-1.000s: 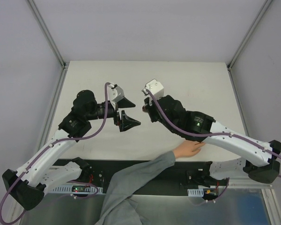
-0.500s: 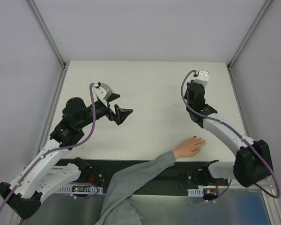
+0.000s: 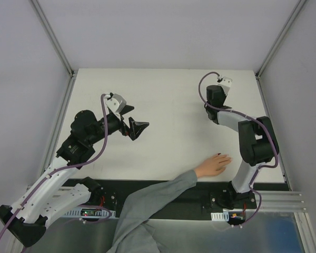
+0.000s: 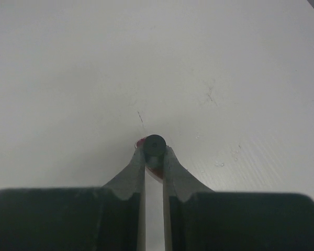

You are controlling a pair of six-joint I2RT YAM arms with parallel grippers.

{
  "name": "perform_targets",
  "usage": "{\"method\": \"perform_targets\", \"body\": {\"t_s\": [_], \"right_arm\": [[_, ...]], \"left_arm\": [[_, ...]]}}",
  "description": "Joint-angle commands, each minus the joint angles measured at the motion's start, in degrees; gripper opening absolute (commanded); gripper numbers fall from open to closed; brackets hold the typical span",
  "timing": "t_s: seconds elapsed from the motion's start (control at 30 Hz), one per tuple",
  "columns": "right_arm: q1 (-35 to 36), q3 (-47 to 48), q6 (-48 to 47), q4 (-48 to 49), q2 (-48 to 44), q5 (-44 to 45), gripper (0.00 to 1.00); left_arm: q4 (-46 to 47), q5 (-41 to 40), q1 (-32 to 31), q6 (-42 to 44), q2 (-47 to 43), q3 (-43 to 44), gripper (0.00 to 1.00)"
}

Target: Paint the nails

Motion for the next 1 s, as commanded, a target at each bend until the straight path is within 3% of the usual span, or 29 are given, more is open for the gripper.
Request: {"method": "perform_targets", "body": {"t_s": [0.0,0.43,0.53,0.67,0.83,0.97], "right_arm": [[0.08,4.43,2.73,-1.92,0.33,0.20,0.02],[-0.01,8.47,6.50,-12.46,3.85,-2.70,0.06],[0.25,9.10,6.60,-14.58,3.59,-4.36,0.01],[4.55,7.08,-0.16,-10.90,1.92,-5.59,0.00],[11.22,-1.26,-2.80,-2.03,-3.61,-19.63,0.00],[19.92,-4.00,-5.09,2.72,-5.90,-24.67,0.02]], "left_arm": [[2.30,-0.46,0.47,0.04,-1.21,0.14,0.99],[2.47,0.68,0.65,-0.49,-1.29,0.23,0.99],[2.56,0.51,0.65,-0.57,-1.73,0.14,0.99],[2.74,0.59,0.74,-0.84,-1.91,0.05,0.99],[2.83,-0.37,0.74,-1.19,-2.96,-0.12,0.99],[3.26,-3.44,0.91,-1.54,-4.72,-0.83,0.99]]}}
